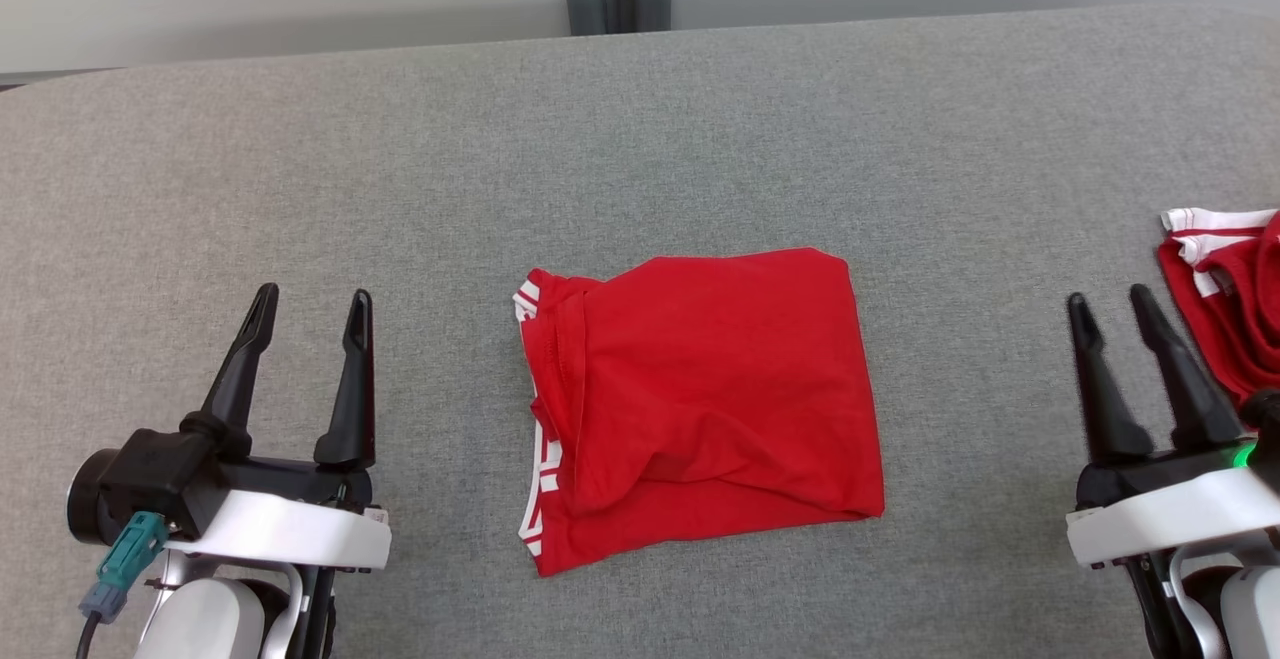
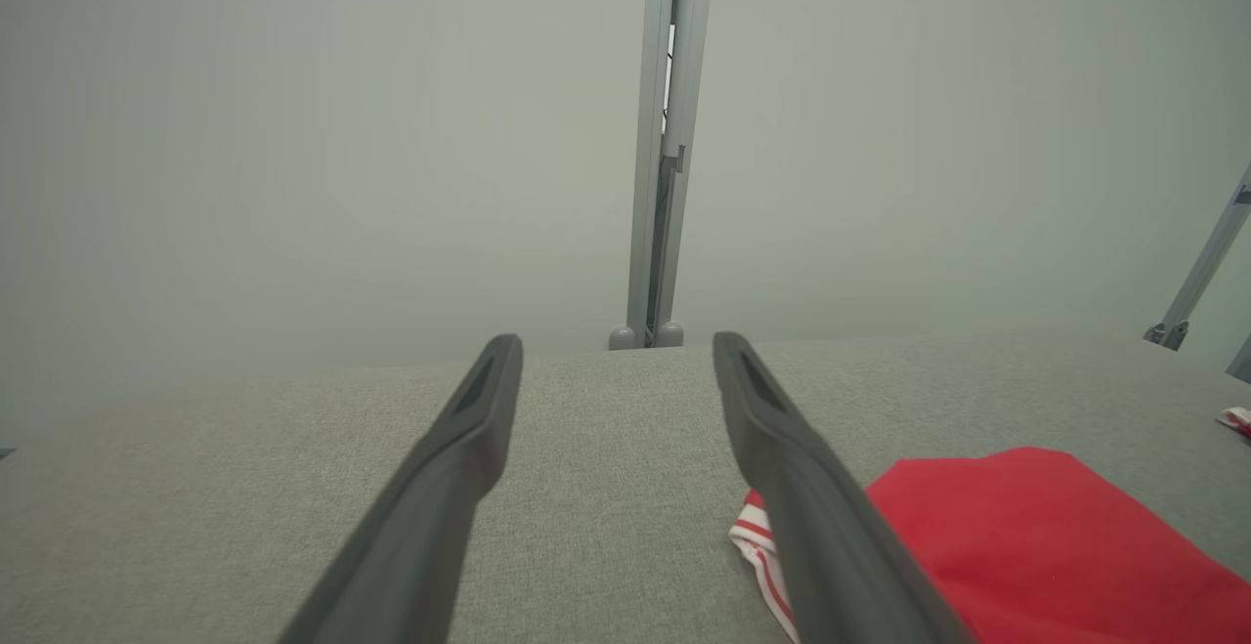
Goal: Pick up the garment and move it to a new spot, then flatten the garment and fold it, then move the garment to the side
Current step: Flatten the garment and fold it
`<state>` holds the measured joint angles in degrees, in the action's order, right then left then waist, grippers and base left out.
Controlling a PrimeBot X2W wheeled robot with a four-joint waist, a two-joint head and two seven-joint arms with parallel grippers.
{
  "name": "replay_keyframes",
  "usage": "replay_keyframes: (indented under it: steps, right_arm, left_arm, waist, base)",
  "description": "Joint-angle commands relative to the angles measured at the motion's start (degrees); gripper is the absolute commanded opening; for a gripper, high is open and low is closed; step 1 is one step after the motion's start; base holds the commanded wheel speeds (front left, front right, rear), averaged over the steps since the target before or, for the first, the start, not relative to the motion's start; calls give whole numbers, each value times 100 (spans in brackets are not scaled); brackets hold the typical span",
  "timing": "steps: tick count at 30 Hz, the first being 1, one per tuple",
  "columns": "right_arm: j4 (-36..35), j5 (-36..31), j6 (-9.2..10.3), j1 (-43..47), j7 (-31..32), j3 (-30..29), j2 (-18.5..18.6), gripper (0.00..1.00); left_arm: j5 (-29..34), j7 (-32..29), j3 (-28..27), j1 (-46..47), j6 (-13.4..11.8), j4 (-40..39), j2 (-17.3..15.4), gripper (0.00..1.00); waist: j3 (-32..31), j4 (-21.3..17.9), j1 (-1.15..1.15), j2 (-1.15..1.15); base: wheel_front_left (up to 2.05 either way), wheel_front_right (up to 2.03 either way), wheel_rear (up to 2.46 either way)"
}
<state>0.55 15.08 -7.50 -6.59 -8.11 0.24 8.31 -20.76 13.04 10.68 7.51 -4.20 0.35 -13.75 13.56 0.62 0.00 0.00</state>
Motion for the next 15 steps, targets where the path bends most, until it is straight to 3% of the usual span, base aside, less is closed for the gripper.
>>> replay_keyframes:
  steps: [1, 8, 15]
  right_arm:
    - [3, 26, 2, 2, 46, -45, 57, 0]
    - [-17, 40, 1, -334, 172, 500, 278, 0]
    - [289, 288, 2, -1069, 271, 2286, 521, 0]
  left_arm:
    - [6, -10, 12, -9, -43, -52, -26, 100]
    - [1, -27, 82, 107, -49, -140, 9, 100]
    - [-17, 17, 204, 276, 5, -90, 120, 100]
  waist:
    - [17, 14, 0, 0]
    - [160, 143, 0, 0]
    - [336, 419, 0, 0]
  base:
    - [0, 0, 0]
    - [0, 0, 0]
    - [0, 0, 0]
